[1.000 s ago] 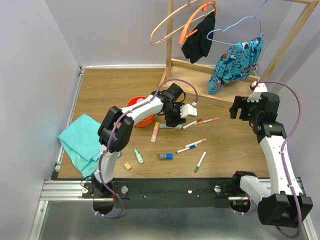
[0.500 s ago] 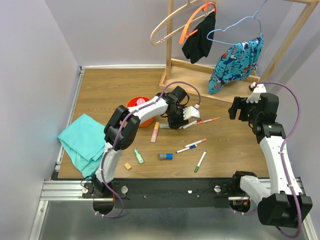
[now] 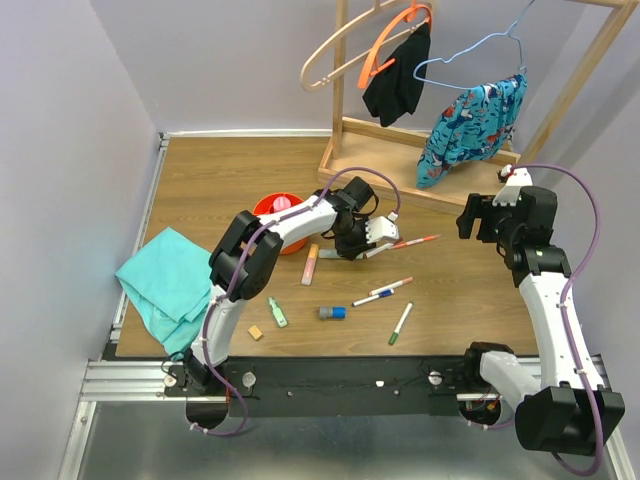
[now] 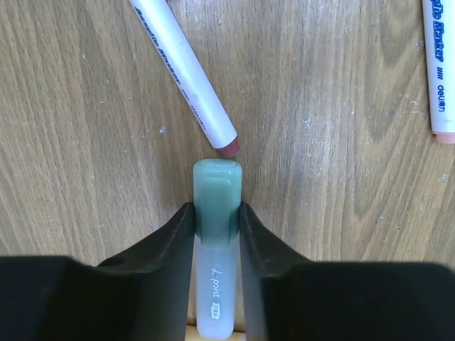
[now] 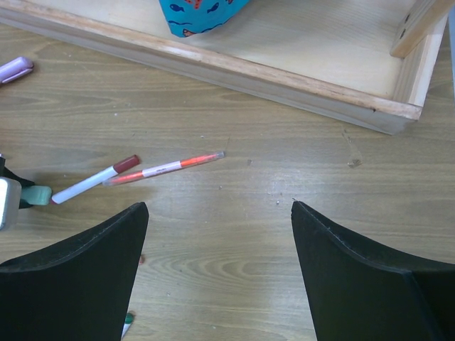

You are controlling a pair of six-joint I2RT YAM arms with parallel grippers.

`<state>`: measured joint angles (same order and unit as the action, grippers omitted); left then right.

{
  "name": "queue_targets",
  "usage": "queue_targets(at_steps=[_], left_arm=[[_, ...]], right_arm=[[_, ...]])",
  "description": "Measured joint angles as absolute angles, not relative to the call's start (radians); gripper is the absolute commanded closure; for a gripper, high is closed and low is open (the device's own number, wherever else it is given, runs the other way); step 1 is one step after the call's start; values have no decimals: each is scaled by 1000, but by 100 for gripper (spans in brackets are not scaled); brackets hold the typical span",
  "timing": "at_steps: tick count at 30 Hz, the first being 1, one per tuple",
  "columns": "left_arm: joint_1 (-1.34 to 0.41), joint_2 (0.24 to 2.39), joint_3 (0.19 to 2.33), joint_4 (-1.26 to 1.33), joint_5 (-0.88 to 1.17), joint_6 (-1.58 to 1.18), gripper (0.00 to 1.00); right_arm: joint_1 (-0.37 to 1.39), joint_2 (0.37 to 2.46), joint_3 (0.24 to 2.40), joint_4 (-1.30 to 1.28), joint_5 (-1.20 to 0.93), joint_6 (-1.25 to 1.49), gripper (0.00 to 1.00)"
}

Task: Sort the stationery into containers
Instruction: Pick up the pen from the center of the board, then place the pen in the storage box.

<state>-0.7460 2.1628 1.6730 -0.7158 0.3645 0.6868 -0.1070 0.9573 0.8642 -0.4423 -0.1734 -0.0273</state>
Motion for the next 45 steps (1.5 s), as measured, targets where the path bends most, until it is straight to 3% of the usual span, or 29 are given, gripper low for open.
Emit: queue_targets(at_steps=[8, 14, 18, 23, 31, 45], left_arm=[[-746, 2144, 1671, -744, 380, 664, 75], [-733, 1894, 1657, -738, 461, 606, 76], [-673, 1595, 1512, -532, 558, 495, 78], [-559, 1402, 1316, -236, 604, 348, 81], [-328, 1446, 1164, 60, 602, 104, 81], [-309, 1642, 1157, 254, 645, -20, 80]], right_arm=[[-107, 957, 864, -443, -173, -28, 11], [-107, 957, 864, -443, -172, -28, 11], [-107, 957, 864, -443, -172, -28, 12], [-107, 957, 865, -443, -172, -27, 12], [-107, 968, 884, -440, -169, -27, 12], [-130, 1005, 886, -441, -155, -46, 12]])
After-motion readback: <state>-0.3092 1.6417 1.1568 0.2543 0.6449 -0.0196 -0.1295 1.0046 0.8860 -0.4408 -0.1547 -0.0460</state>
